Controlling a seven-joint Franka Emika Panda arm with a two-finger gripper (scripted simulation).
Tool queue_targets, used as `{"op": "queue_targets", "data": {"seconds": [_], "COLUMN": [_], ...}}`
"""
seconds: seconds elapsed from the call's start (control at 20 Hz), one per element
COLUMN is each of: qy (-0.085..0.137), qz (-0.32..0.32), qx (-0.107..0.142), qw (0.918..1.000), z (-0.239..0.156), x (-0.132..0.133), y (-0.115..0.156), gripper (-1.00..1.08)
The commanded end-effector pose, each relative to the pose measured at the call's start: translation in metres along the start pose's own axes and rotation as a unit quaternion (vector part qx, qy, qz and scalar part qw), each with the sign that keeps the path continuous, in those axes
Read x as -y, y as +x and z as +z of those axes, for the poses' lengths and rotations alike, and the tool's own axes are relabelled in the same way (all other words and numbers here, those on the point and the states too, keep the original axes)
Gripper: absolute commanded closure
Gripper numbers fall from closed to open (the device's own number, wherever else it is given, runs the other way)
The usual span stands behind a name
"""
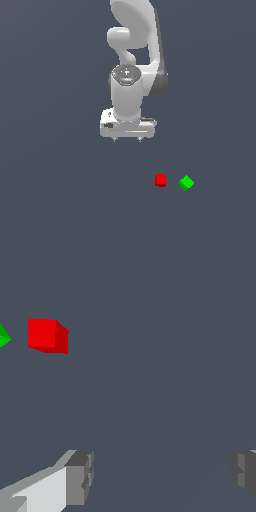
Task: Stack the red cube on top of the green cube.
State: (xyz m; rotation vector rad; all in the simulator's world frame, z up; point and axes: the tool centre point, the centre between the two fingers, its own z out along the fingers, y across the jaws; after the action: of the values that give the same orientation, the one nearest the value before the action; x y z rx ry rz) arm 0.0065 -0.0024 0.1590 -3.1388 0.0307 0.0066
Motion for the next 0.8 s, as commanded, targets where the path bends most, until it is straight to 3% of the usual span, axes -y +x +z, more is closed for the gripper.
{"op": "queue_targets", "data": {"seconds": [0.0,0.75], "qy": [0.0,0.0], "qz": [0.001,0.009], "qx": [0.0,-0.001], "qw": [1.0,1.0], "z": [0.006,0.055], "x": [0.009,0.09], "y": [0.006,0.07], "gripper": [-0.92,-0.92]}}
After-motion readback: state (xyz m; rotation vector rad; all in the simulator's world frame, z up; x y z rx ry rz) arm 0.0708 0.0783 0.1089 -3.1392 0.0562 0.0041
